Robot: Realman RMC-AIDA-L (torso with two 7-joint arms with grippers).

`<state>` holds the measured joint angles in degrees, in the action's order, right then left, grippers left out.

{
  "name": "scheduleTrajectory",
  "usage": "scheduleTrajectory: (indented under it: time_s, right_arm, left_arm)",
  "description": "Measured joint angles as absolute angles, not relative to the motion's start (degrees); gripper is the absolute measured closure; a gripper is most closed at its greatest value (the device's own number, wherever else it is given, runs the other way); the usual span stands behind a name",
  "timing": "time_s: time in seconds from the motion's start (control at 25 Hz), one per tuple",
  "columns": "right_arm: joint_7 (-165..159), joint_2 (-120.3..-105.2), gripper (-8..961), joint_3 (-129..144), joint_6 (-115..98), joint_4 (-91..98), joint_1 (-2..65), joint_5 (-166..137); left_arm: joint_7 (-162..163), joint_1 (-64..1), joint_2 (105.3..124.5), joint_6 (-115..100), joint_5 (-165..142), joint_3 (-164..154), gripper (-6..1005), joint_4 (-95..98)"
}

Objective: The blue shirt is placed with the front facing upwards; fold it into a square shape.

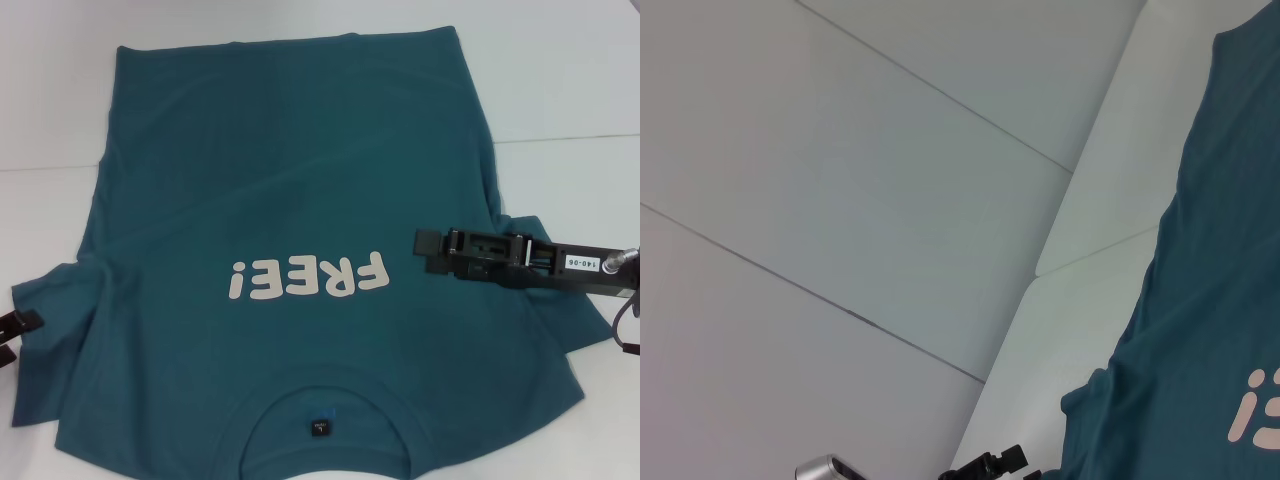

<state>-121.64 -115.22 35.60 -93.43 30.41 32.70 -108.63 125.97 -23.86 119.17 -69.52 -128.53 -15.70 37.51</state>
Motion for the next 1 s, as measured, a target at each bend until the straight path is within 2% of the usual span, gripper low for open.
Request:
scheduleTrajectory:
  time_s: [0.12,0.16,0.28,0.36,0.4,0.48,0.52,0.6,0.64,0.68,1.0]
  right_arm:
    - [-121.6,-115.17,10,34.9,-93.5,30.4,32.4,-108.6]
    - [-121.3,-115.13,10,33.9,-93.8,30.4,32.4,-108.6]
    - [-121.3,-115.13,10,33.9,-93.8,30.4,32.4,-108.6]
    - [-121.3,-115.13,10,33.8,-93.8,30.3,32.3,-108.6]
    - [-121.3,-115.13,10,33.5,-93.9,30.2,32.3,-108.6]
    - [-121.3,-115.13,10,33.5,-93.9,30.1,32.2,-108.6]
    - [-121.3,-115.14,10,33.3,-93.9,30.2,32.1,-108.6]
    - [-121.3,-115.14,10,33.3,-93.9,30.2,32.1,-108.6]
    - [-121.3,-115.14,10,33.3,-93.9,30.2,32.0,-108.6]
    - [-121.3,-115.14,10,33.3,-93.9,30.2,32.0,-108.6]
    - [-121.6,-115.14,10,33.4,-94.0,30.1,32.1,-108.1]
  left_arm:
    - [126.6,-25.5,118.93,-71.6,-128.7,-16.7,238,36.8]
    - [133.7,-26.8,118.15,-71.0,-133.6,-18.2,238,38.2]
    - [133.5,-26.7,118.18,-71.6,-133.5,-18.2,479,38.2]
    - [133.5,-26.9,118.15,-72.0,-133.4,-17.9,686,38.3]
    - [132.9,-27.0,117.95,-74.0,-132.4,-17.7,917,39.6]
    - [133.0,-27.6,117.41,-74.5,-132.9,-18.0,970,40.2]
    - [133.0,-29.6,116.09,-74.7,-135.7,-18.1,996,41.0]
    - [133.0,-29.6,116.09,-74.7,-135.7,-18.1,996,41.0]
    - [133.3,-31.9,114.95,-74.4,-139.8,-18.1,995,42.6]
    - [133.3,-32.7,114.66,-74.2,-141.4,-18.1,995,43.4]
    - [133.8,-33.6,114.41,-72.1,-142.6,-20.6,993,48.8]
